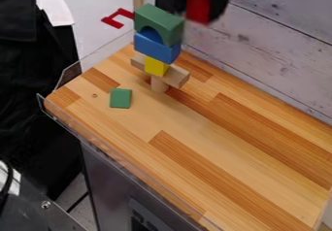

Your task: Put the red cube on top of the green arch from the tower

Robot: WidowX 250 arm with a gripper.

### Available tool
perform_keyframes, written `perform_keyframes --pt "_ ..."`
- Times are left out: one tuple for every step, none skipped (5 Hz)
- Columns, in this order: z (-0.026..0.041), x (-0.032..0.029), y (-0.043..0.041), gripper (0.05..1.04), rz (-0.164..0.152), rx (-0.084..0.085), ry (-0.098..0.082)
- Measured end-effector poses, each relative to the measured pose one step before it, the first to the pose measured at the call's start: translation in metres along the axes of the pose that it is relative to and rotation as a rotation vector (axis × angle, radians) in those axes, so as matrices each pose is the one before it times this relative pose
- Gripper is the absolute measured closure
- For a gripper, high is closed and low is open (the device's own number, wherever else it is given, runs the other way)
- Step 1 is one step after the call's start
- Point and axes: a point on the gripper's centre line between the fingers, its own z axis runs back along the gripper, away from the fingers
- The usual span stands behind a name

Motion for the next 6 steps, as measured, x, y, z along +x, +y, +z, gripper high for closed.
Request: perform_keyframes --pt "0.01394 0.00572 0.01983 0.504 0.0172 -0.0059 -0.0178" --pt "-0.0032 0.00543 0.01433 0.504 -0.0152 0.0035 0.0378" --pt "-0.0058 0.00098 0.01293 0.504 0.007 0.0004 0.0015" --pt "-0.0096 0.00306 0.0066 0.504 -0.0051 0.0041 0.0194" --pt "-0.00375 0.00114 0.00473 0.504 0.0003 0.0029 0.0043" --pt "-0.00671 0.00092 0.00431 0.504 0.0036 -0.0038 0.0118"
